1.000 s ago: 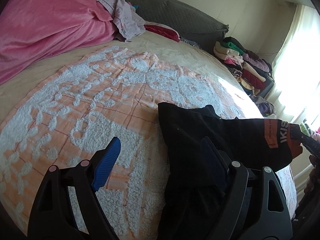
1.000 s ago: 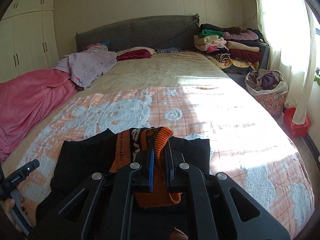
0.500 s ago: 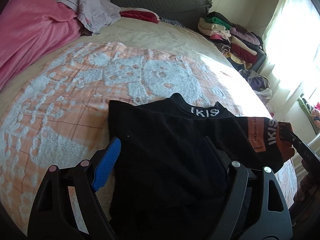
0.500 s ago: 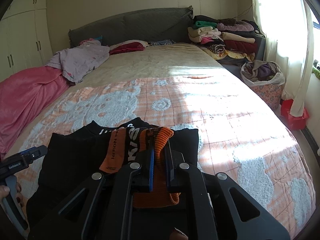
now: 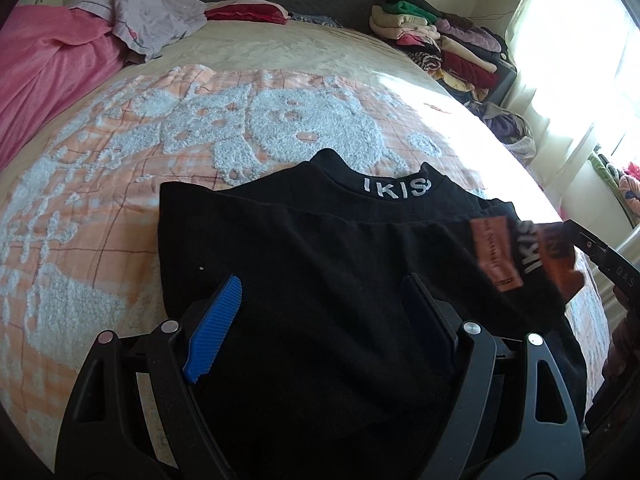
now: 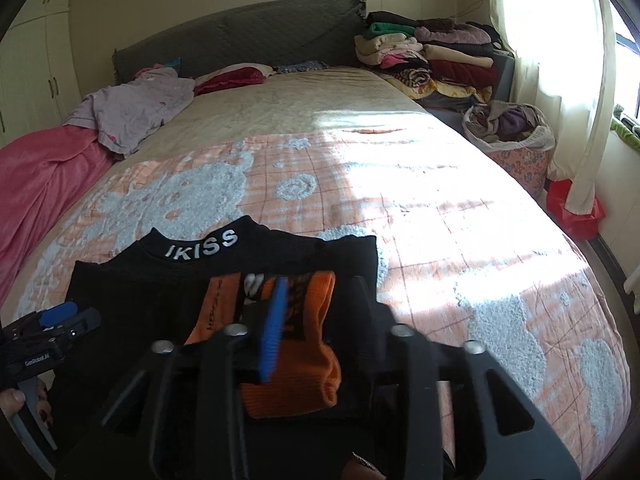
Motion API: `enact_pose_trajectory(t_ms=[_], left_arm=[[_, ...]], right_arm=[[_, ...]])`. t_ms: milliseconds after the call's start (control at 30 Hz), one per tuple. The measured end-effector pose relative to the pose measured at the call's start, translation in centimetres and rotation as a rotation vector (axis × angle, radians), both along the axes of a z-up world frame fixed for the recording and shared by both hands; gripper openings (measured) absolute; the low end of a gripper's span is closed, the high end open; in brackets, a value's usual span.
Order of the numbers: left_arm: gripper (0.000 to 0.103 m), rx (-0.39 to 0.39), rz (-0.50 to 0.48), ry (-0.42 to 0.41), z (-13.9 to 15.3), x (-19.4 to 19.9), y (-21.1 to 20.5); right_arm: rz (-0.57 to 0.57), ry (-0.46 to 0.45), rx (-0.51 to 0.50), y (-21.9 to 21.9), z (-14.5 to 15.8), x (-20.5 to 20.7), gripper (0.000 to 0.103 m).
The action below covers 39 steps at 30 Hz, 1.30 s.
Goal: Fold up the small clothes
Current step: 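Lay the orange cuff flat on the chest and open the right tool, then move both open tools away from the sleeves toward the sweatshirt hem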
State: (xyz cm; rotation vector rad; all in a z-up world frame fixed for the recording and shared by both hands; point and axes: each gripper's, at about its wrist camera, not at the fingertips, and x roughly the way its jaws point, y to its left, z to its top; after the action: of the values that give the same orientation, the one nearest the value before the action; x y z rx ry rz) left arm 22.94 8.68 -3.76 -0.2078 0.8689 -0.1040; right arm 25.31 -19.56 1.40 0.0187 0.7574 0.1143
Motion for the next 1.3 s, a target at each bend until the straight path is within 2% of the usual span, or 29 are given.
enact_pose_trajectory(t_ms=[100, 300, 467, 667, 767, 867, 1000, 1200, 1300], left_arm=[[0.075, 0.017, -0.018, 0.001, -0.1, -0.2, -0.3], [0.075, 0.033, -0.041, 0.026, -0.8, -0.4, -0.6], [0.075, 0.056, -0.052, 0.062, -1.7, -0.6, -0.8], [0.075, 0.051, -0.063, 0.065, -1.9, -0.7, -0.5], [0.075, 0.068, -0.070, 0.067, -2.0, -0.8, -0.8], [0.075, 0.061, -0.072, 0.068, -2.0, -0.9, -0.7], [0.075, 0.051, -0.073, 0.069, -1.9, -0.9, -0.5], [0.075, 0.051, -0.072, 0.069, -2.0, -0.9, -0.5], [0.075, 0.050, -0.071, 0.070, -1.8, -1.0, -0.4]], right_arm=[[-0.024, 0.020, 0.034, -0.6, -0.8, -0.4, 0.055], [-0.008, 0.056, 0.023, 0.5, -2.1, -1.4, 0.055], [0.065, 0.077, 0.018, 2.3, -2.7, -1.9, 0.055], [0.178, 0.138, -0.004, 5.2, -3.8, -1.7, 0.055], [0.192, 0.179, -0.052, 5.9, -4.8, -1.4, 0.054], [0.130, 0.212, -0.208, 5.5, -6.4, -1.2, 0.056], [0.111, 0.223, -0.112, 3.7, -7.0, -1.3, 0.058], [0.090, 0.215, -0.090, 3.5, -6.8, -1.4, 0.058], [0.079, 0.174, -0.042, 3.6, -5.5, -2.3, 0.058]])
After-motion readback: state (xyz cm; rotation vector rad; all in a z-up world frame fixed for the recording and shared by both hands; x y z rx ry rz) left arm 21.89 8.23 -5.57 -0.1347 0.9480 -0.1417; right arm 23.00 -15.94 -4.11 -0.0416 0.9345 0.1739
